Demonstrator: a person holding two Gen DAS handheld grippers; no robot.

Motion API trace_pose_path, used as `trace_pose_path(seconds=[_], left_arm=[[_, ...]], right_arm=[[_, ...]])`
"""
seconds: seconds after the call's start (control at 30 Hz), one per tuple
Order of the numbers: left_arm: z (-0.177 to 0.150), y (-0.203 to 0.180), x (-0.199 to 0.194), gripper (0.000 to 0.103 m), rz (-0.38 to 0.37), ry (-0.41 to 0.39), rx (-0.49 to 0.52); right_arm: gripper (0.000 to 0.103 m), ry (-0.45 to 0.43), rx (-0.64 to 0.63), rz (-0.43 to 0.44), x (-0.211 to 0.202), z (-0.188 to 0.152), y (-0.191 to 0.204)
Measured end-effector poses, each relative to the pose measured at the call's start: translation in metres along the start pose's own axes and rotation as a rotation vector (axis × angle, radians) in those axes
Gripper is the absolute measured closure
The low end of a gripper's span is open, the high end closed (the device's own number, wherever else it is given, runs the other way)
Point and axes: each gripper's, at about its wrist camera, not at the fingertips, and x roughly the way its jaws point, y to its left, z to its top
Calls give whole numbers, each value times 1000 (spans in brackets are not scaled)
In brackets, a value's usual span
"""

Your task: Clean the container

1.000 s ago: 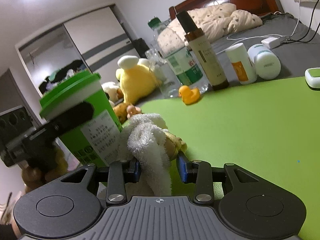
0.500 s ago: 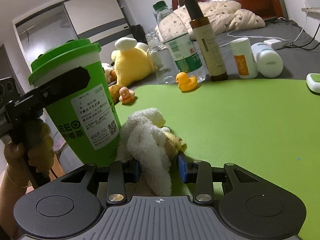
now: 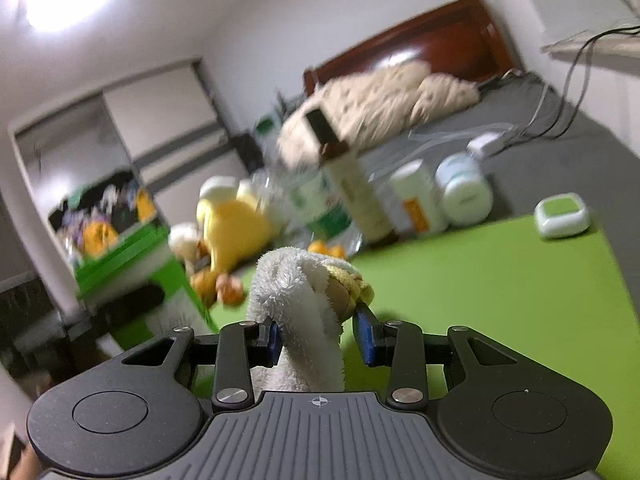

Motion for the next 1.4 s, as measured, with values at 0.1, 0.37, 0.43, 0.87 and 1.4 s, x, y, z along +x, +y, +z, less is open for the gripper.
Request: trace_pose_path(seconds=[0.1, 0.37, 0.43, 0.87, 1.4], left_arm=[[-1, -2, 5, 23, -7, 7, 9], [-3, -5, 11, 23, -42, 36, 16], [-7, -7, 13, 23, -46, 57, 25], [-11, -4, 12, 24, -20, 67, 12], [-6, -5, 8, 23, -2, 48, 19]], right_arm=[[66, -77, 43, 25, -15, 8, -3], [66, -179, 48, 114, -32, 15, 8], [66, -180, 43, 140, -31, 14, 13], [66, -111, 23, 253, -20, 10, 27], [66, -125, 19, 204, -15, 9, 20]])
